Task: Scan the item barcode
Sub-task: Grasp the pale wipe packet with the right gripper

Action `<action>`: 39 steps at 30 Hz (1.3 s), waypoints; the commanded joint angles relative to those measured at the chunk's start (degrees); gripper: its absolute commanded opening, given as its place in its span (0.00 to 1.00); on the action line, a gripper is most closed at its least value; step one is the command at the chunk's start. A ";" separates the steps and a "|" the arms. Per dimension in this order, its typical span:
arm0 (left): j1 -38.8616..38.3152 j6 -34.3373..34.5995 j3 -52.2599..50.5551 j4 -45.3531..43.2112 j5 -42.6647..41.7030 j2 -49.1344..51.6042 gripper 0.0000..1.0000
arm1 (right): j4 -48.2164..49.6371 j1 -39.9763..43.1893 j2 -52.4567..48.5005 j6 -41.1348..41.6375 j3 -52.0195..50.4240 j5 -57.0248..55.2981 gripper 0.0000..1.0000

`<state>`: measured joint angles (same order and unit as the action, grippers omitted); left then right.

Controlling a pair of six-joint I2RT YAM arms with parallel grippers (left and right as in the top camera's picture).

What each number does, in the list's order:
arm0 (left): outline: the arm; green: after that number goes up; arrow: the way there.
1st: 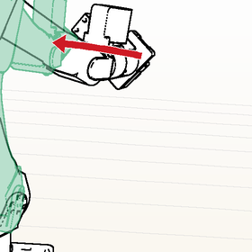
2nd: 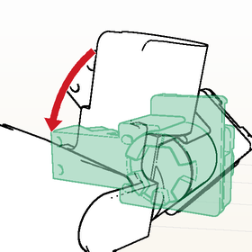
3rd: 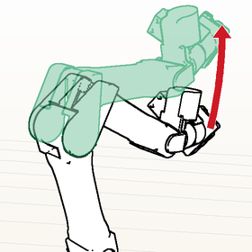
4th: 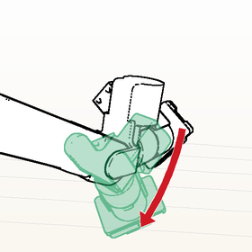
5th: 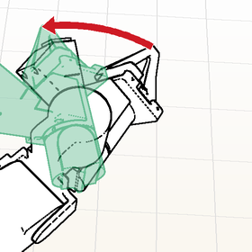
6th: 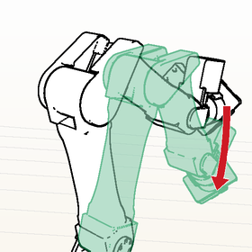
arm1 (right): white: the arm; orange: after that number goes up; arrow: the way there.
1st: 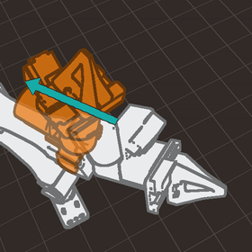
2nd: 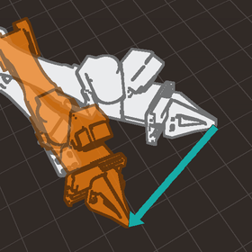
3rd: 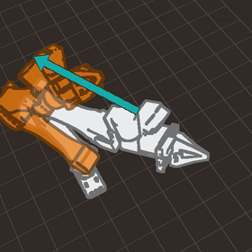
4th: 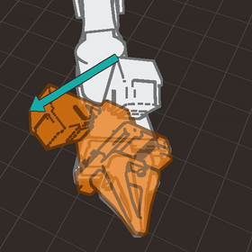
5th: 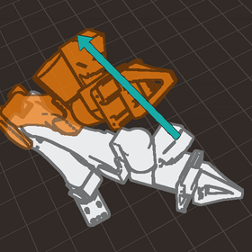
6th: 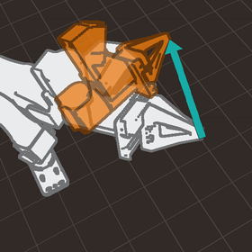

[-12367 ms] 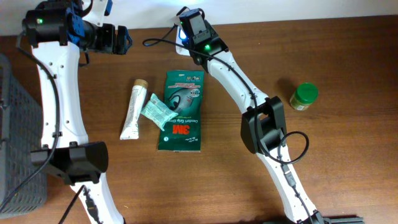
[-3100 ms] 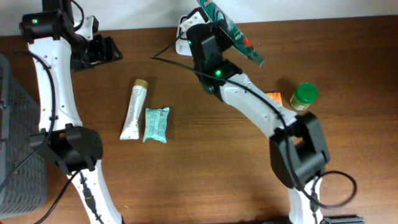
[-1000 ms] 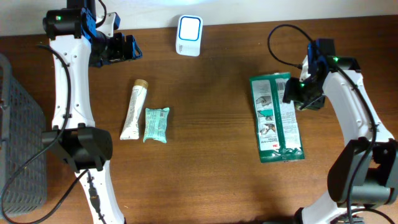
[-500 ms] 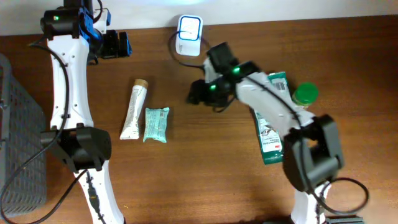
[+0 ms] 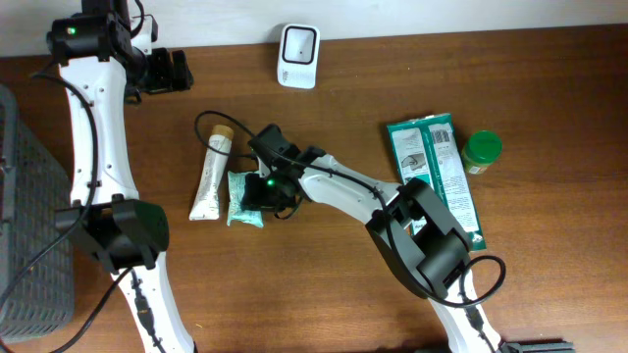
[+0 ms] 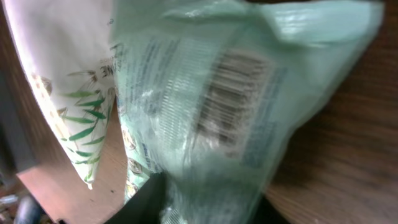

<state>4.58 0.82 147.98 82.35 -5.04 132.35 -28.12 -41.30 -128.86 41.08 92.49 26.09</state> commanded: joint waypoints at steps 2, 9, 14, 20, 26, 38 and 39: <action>0.09 -0.63 0.17 0.39 0.37 -0.48 0.99 | -2.47 2.23 1.03 -11.21 0.48 5.07 0.14; 0.04 -0.63 0.17 0.92 0.35 -0.48 1.00 | -34.51 10.88 2.78 -70.86 7.76 0.66 0.31; 0.04 -0.42 0.17 1.29 -0.09 -0.48 0.99 | -35.08 14.34 2.78 -49.92 17.25 -1.33 0.69; 0.04 -0.44 0.17 1.27 -0.07 -0.48 1.00 | -37.75 5.11 2.71 -40.57 14.58 10.93 0.34; 0.04 -0.44 0.17 1.27 -0.04 -0.48 0.99 | -37.53 -0.55 2.36 -33.33 2.93 3.23 0.34; 0.04 -0.44 0.17 1.25 -0.04 -0.48 0.99 | -42.25 12.55 3.69 -42.01 11.87 4.57 0.37; 0.04 -0.44 0.17 1.22 -0.07 -0.48 0.99 | -43.10 13.64 3.78 -44.98 13.44 4.57 0.41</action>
<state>4.58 0.84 147.98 83.50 -5.10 132.35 -69.84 -30.20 -127.22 4.21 101.16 28.82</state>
